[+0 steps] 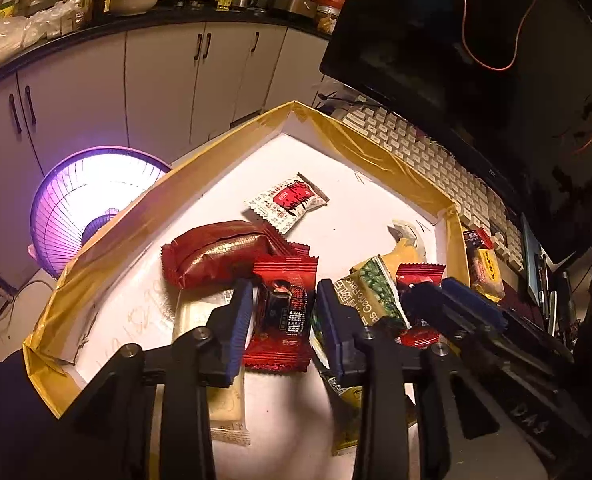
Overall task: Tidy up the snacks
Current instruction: 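Open both tools to drop the red candies into the tray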
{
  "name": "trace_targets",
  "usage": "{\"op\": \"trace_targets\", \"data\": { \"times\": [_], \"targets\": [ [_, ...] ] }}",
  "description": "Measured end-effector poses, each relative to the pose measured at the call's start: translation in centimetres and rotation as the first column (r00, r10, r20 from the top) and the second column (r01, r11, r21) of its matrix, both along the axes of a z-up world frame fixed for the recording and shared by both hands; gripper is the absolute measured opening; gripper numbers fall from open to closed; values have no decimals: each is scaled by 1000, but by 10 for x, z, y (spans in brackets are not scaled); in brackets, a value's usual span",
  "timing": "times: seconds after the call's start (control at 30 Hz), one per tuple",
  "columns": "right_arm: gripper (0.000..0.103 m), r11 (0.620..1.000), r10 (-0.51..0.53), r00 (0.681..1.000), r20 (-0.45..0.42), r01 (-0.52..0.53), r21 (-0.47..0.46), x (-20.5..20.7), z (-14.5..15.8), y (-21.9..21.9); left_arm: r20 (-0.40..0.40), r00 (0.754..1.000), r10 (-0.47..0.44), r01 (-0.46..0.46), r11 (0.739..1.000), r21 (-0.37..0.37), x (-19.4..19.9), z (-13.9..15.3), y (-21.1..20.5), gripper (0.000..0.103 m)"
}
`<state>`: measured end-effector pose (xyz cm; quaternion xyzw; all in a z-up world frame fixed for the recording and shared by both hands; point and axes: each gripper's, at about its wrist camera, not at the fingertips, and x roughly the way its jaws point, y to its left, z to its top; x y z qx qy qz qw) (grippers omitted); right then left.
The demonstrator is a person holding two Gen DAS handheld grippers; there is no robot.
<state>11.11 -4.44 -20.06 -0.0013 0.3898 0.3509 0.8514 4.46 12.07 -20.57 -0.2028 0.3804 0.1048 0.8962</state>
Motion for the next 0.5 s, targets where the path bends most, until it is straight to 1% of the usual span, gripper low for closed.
{"op": "trace_targets", "data": {
  "times": [0.07,0.17,0.33,0.5],
  "targets": [
    [55,999,-14,1000,-10,14,34,0,3,-8,-1,1000,1,-1,1000,2,0,0,0,31],
    [55,998,-24,1000,-20,25,62,1,5,-15,-2,1000,-2,2,1000,1,0,0,-1,31],
    [55,996,-43,998,-38,46,74,2,4,-25,-5,1000,-1,1,1000,7,1,-1,-3,30],
    [55,996,-43,998,-43,46,76,3,3,-26,-11,1000,-1,1,1000,9,2,-1,-2,30]
  ]
}}
